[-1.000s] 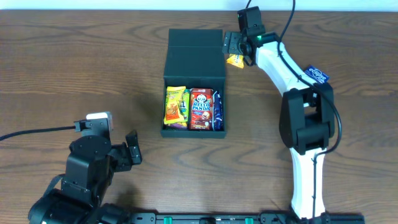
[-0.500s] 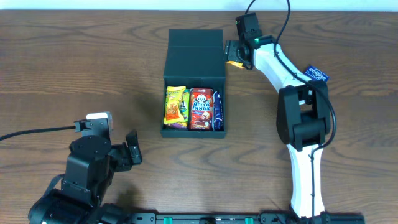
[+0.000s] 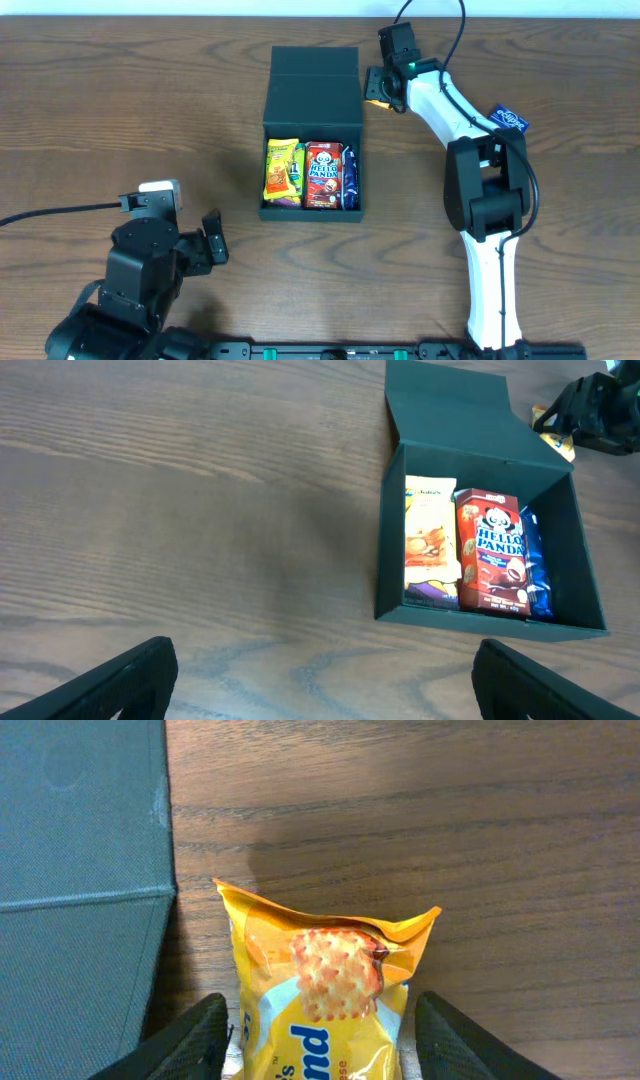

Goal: Pack container
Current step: 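Grasp the orange biscuit packet with the right gripper and lift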

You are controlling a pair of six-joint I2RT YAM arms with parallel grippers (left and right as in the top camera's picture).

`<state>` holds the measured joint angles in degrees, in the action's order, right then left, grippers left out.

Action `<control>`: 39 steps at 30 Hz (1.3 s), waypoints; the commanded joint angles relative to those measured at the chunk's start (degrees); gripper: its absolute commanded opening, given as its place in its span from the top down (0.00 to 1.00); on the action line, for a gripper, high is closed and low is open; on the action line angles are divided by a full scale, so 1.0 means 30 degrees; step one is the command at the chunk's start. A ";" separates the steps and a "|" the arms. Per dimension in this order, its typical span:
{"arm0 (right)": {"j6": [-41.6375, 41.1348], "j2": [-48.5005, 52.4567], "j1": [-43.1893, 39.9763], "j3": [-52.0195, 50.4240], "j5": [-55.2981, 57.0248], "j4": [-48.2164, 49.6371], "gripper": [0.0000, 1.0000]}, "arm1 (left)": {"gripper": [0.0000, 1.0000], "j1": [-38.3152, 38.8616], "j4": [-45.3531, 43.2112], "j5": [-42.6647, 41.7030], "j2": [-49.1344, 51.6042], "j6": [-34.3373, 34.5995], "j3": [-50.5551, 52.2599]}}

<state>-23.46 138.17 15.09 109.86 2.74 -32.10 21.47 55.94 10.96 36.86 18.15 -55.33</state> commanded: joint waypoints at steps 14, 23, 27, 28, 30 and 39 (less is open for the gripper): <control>0.0066 0.0743 -0.0525 0.0364 -0.0299 0.0204 0.53 | 0.05 -0.0058 0.0007 0.0357 -0.0058 -0.0117 -0.0393; 0.0146 0.0729 -0.0656 0.0510 -0.0291 -0.0022 0.67 | 0.05 -0.0058 0.0007 0.0357 -0.0058 -0.0117 -0.0393; 0.0233 0.0729 -0.0656 0.1588 -0.0306 -0.1246 0.73 | 0.05 -0.0058 0.0007 0.0357 -0.0058 -0.0117 -0.0393; 0.0561 0.0729 -0.0648 0.2164 -0.0379 -0.1763 0.75 | 0.05 -0.0058 0.0007 0.0357 -0.0058 -0.0117 -0.0393; 0.0925 0.0729 -0.0641 0.3235 -0.0444 -0.2725 0.77 | 0.05 -0.0058 0.0000 0.0357 -0.0058 -0.0117 -0.0393; 0.0998 0.0729 -0.0321 0.9311 -0.0772 -0.9238 0.82 | 0.05 -0.0058 0.0007 0.0357 -0.0058 -0.0117 -0.0393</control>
<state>-21.39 140.22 13.72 133.45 1.08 -57.21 21.47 55.94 10.96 36.86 18.15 -55.33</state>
